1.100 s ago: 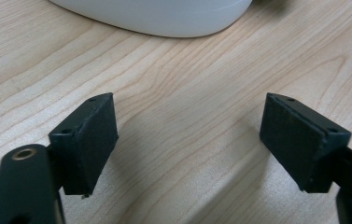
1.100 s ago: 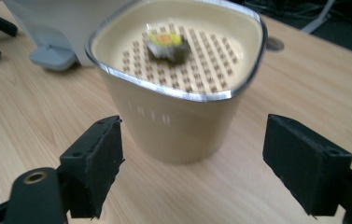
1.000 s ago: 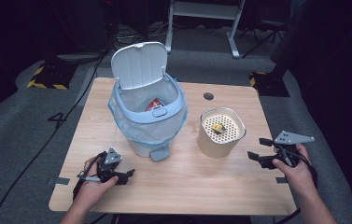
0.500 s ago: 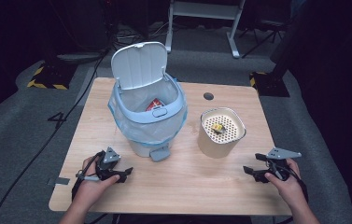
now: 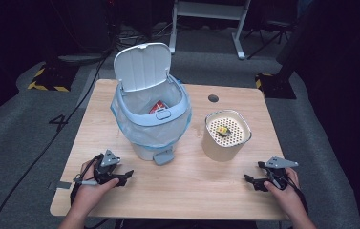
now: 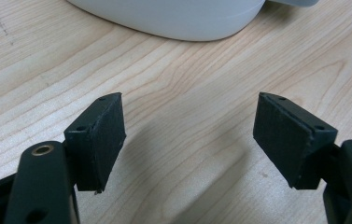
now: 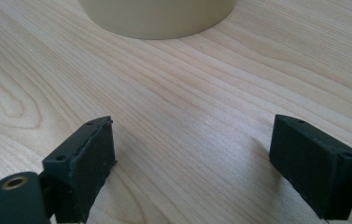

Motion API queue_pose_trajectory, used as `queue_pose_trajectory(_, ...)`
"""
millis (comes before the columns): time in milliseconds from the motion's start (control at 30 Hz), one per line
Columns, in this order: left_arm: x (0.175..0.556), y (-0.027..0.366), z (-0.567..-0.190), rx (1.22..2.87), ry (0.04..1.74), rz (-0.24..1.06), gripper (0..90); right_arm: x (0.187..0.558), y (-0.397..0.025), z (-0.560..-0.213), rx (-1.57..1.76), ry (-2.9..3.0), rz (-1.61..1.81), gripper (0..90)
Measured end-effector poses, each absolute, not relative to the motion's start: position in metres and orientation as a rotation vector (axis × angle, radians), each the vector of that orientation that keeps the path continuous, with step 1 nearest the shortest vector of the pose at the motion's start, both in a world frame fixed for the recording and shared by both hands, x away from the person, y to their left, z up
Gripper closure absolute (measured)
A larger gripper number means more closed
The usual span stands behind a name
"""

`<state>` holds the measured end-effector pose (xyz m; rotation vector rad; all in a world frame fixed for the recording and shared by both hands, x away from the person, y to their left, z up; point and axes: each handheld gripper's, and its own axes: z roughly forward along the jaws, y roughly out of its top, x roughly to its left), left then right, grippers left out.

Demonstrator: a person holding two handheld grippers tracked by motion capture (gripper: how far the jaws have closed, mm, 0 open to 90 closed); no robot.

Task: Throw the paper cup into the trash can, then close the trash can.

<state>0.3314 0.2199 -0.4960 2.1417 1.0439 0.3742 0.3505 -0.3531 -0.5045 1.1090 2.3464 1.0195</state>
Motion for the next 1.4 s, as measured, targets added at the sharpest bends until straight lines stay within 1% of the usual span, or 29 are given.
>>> queue_pose_trajectory(400,0.335,0.223,-0.491,2.118,1.025,0.354,25.6,0.35,-0.353,-0.505,1.112,2.345,1.018,13.9)
queue_pose_trajectory(467,0.335,0.226,-0.485,2.102,1.004,0.33,27.5,0.35,-0.353,-0.505,1.112,2.345,1.018,13.9)
queue_pose_trajectory(600,0.334,0.23,-0.47,2.058,0.941,0.311,31.3,0.35,-0.353,-0.505,1.117,2.34,1.016,13.8)
queue_pose_trajectory(800,0.332,0.237,-0.442,2.021,0.893,0.344,30.8,0.35,-0.352,-0.505,1.122,2.336,1.015,13.7)
queue_pose_trajectory(833,0.332,0.237,-0.442,2.021,0.893,0.344,31.3,0.35,-0.352,-0.505,1.122,2.336,1.015,13.7)
queue_pose_trajectory(900,0.331,0.239,-0.427,1.983,0.898,0.344,32.6,0.35,-0.352,-0.505,1.122,2.336,1.015,13.7)
queue_pose_trajectory(933,0.331,0.239,-0.427,1.983,0.898,0.344,33.1,0.35,-0.352,-0.505,1.122,2.336,1.015,13.7)
queue_pose_trajectory(967,0.332,0.241,-0.415,1.969,0.894,0.336,34.1,0.35,-0.352,-0.505,1.122,2.336,1.015,13.7)
queue_pose_trajectory(1000,0.332,0.241,-0.415,1.969,0.894,0.336,34.7,0.35,-0.352,-0.505,1.122,2.336,1.015,13.7)
queue_pose_trajectory(1133,0.335,0.245,-0.392,1.927,0.902,0.324,34.7,0.35,-0.352,-0.505,1.123,2.334,1.015,13.7)
queue_pose_trajectory(1333,0.34,0.252,-0.36,1.878,0.899,0.354,34.8,0.349,-0.352,-0.505,1.126,2.332,1.015,13.7)
queue_pose_trajectory(1367,0.344,0.254,-0.351,1.836,0.907,0.371,35.5,0.349,-0.352,-0.505,1.126,2.332,1.015,13.7)
queue_pose_trajectory(1400,0.344,0.254,-0.351,1.836,0.907,0.371,36.2,0.349,-0.352,-0.505,1.126,2.332,1.015,13.7)
